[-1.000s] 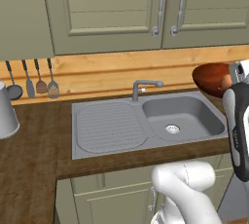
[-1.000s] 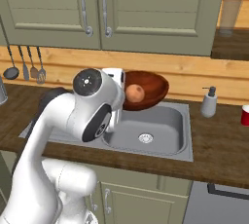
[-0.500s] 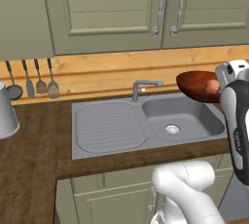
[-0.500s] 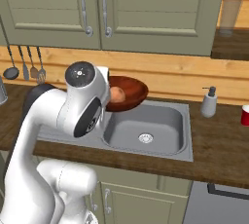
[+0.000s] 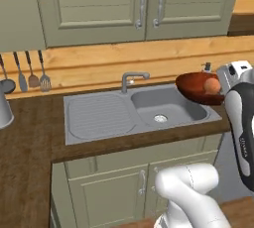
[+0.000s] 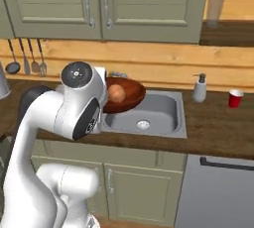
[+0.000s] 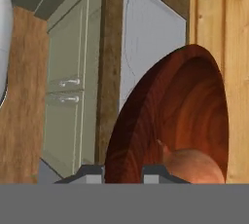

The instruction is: Pick the onion from the sink and place it in the bowl. Then pick the bowl and place it in the microwave. Then close the microwave door and press the start button.

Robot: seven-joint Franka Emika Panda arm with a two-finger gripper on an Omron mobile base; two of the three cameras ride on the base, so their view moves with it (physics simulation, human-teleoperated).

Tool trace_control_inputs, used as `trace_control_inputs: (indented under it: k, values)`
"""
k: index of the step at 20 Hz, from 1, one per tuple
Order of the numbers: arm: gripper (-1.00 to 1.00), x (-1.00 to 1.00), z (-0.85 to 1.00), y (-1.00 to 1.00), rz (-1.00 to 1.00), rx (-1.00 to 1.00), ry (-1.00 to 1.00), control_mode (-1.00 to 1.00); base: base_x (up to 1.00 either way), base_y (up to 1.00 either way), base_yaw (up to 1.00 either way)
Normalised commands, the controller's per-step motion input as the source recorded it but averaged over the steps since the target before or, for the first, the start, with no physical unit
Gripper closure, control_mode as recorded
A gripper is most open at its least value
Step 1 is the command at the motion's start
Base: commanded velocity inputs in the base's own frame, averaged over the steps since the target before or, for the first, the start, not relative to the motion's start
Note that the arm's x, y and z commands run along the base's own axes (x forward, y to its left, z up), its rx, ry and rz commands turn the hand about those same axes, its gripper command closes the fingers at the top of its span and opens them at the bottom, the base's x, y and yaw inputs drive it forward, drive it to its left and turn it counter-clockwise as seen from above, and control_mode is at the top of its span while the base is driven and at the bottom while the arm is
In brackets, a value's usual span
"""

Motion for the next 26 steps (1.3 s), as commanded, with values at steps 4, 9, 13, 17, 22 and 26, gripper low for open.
trace_control_inputs:
  k: [4,9,13,17,22,26]
  values:
    - [1.00,0.00,0.00,0.00,0.00,0.00,0.00,1.00,-0.41,0.00,-0.78]
    - [1.00,0.00,0.00,0.00,0.00,0.00,0.00,1.00,0.00,0.00,-1.00]
    - [1.00,0.00,0.00,0.00,0.00,0.00,0.00,1.00,0.00,0.00,-1.00]
    - [1.00,0.00,0.00,0.00,0.00,0.00,0.00,1.00,0.00,0.00,-1.00]
    - [1.00,0.00,0.00,0.00,0.00,0.00,0.00,1.00,0.00,0.00,-1.00]
    - [1.00,0.00,0.00,0.00,0.00,0.00,0.00,1.00,0.00,0.00,-1.00]
